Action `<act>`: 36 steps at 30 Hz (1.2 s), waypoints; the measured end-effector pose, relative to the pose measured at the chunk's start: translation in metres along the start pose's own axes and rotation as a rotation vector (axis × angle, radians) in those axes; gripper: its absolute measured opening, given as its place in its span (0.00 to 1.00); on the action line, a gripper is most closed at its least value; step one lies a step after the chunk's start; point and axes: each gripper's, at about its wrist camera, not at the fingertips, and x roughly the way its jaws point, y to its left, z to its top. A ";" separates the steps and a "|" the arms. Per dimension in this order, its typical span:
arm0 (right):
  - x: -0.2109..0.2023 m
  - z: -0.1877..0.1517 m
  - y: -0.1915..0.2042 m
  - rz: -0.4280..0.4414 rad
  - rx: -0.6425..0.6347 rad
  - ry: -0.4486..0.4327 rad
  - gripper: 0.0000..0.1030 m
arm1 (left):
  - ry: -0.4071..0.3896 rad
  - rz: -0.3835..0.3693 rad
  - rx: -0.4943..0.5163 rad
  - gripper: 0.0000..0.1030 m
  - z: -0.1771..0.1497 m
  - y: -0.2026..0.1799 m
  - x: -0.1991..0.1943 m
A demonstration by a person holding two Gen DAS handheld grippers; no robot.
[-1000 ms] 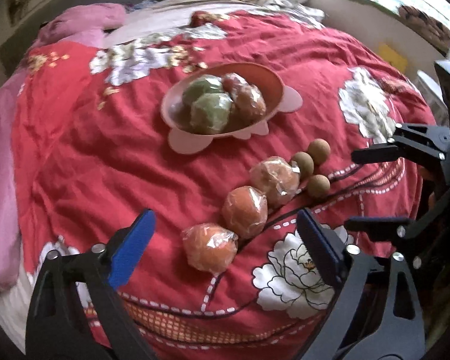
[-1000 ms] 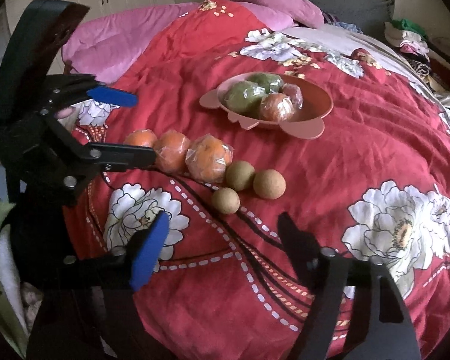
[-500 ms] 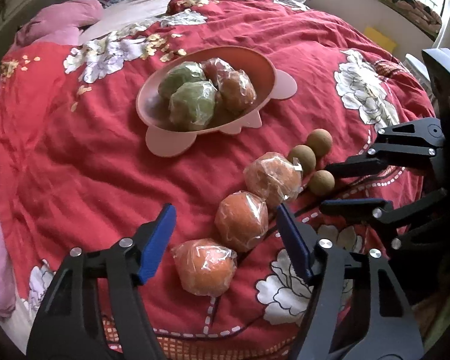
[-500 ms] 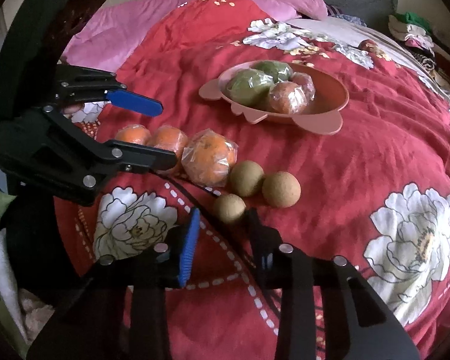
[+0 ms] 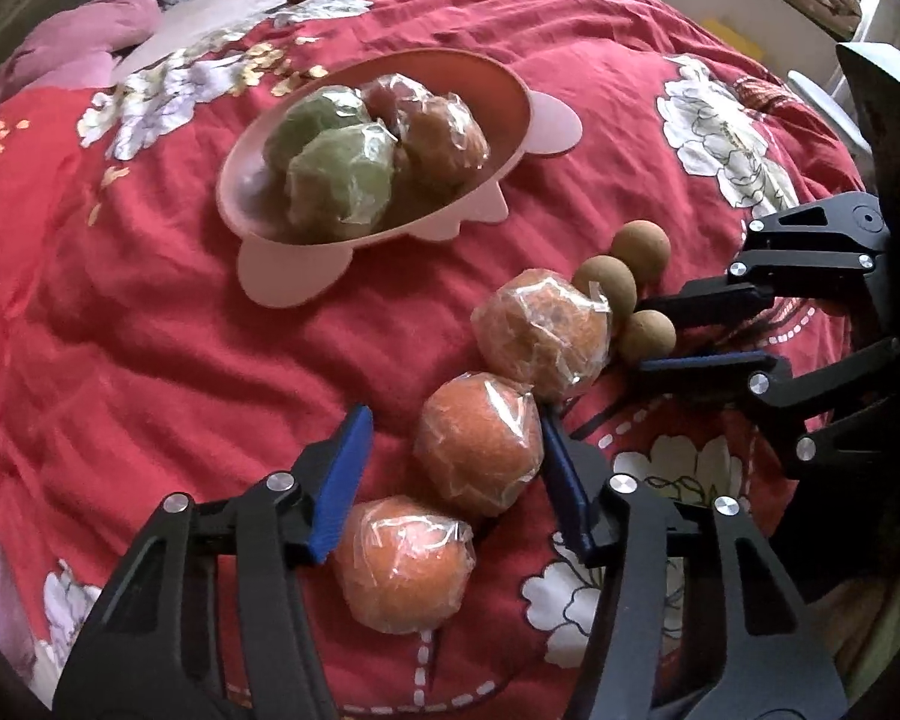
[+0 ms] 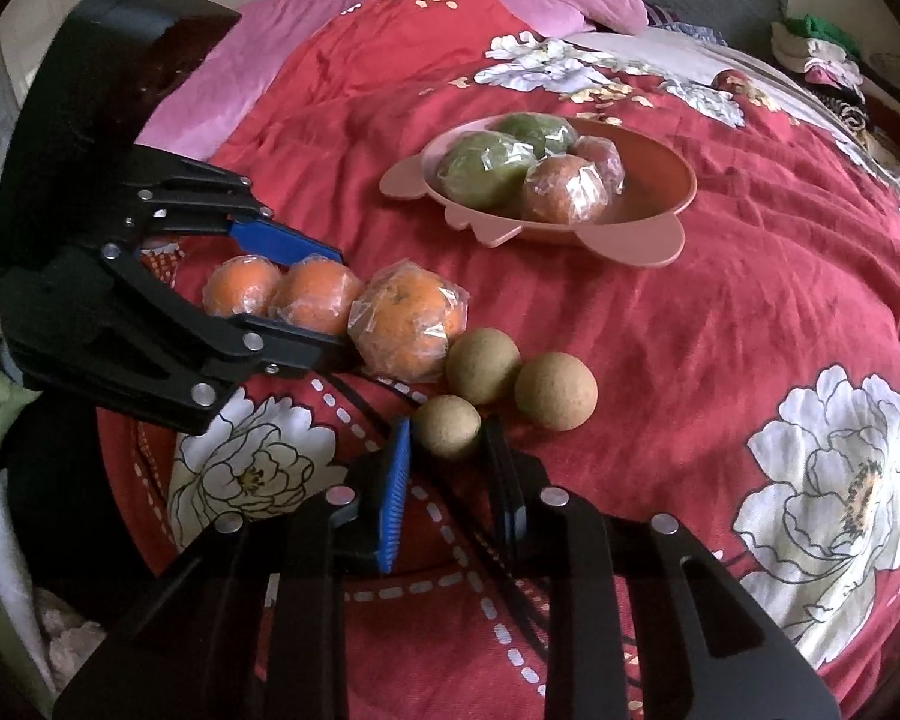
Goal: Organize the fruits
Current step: 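Grasp a wrapped orange with the left tool while the right tool grasps a brown round fruit, then carry the wrapped orange and brown fruit over the pink plate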
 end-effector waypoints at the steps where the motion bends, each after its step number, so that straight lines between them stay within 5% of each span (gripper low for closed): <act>1: 0.000 0.000 0.000 0.001 0.001 0.000 0.22 | -0.001 -0.004 0.000 0.41 0.001 0.001 0.000; 4: -0.001 0.000 -0.001 0.008 0.010 -0.001 0.22 | -0.007 -0.028 0.001 0.31 0.003 0.001 0.000; 22: -0.029 0.006 0.001 -0.003 0.011 -0.072 0.22 | -0.148 -0.037 -0.173 0.29 -0.004 0.026 -0.050; 36: -0.052 0.024 -0.011 -0.020 0.028 -0.143 0.22 | -0.185 0.001 -0.229 0.29 0.010 0.042 -0.063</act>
